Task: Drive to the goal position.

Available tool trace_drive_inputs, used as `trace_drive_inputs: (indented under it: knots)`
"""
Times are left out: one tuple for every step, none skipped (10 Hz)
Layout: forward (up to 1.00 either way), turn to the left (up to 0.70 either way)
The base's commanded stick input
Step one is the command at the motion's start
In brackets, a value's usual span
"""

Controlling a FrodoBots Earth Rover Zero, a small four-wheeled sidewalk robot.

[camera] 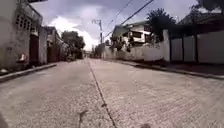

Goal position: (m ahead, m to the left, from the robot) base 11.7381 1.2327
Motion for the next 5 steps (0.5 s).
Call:
trace_drive_inputs:
  knots:
    - [0.85, 0.01]
    - [0.85, 0.01]
    - [0.85, 0.01]
    - [0.85, 0.01]
    - [0.85, 0.01]
